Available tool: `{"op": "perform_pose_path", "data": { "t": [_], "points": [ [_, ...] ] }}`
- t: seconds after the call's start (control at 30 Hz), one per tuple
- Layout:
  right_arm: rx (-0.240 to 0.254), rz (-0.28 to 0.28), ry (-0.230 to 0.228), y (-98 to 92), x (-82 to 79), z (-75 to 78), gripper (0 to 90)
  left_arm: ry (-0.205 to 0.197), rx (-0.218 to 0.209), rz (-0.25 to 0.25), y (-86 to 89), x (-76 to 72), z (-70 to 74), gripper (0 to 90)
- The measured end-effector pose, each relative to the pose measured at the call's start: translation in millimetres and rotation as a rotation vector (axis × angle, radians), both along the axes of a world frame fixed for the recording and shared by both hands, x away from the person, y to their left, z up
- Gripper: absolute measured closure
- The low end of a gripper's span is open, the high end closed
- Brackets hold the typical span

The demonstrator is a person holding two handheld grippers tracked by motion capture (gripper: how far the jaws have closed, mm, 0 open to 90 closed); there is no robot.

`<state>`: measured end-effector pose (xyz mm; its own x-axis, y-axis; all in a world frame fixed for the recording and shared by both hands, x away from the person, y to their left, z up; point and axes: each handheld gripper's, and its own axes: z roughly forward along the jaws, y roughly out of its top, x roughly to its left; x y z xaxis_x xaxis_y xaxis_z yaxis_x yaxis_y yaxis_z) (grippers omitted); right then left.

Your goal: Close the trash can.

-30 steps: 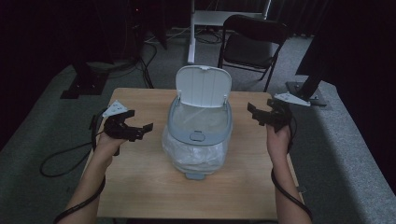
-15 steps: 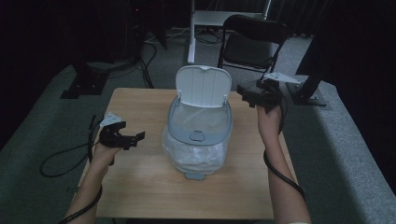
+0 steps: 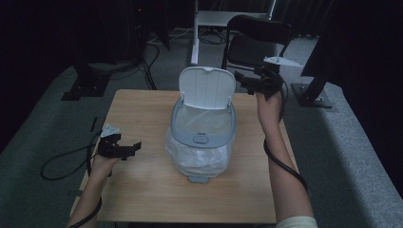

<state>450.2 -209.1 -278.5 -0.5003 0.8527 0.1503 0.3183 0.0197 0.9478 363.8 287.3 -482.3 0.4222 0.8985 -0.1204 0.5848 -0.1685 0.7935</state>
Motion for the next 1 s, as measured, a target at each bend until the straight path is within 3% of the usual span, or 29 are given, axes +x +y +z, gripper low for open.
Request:
{"op": "perform_pose_path", "data": {
  "t": [0.27,0.37,0.63,0.77,1.0],
  "points": [
    [0.025,0.047,0.023,0.1,-0.1,2.6,14.1,0.048,0.030,0.042,8.8,-4.2,-23.2,1.3],
    [0.052,0.128,0.035,0.3,-4.1,3.4,14.2,0.065,0.026,0.056,12.1,-6.0,-31.0,1.3],
    [0.022,0.288,-0.011,21.8,-36.2,-7.4,14.2,0.088,0.032,0.076,15.2,-10.4,-43.1,1.3],
    [-0.025,0.302,-0.026,33.4,-53.5,-17.1,14.2,0.096,0.040,0.080,15.0,-11.9,-46.5,1.3],
    [-0.042,0.339,-0.014,42.4,-69.0,-30.5,14.2,0.106,0.056,0.091,13.5,-12.6,-53.7,1.3]
  ]
}}
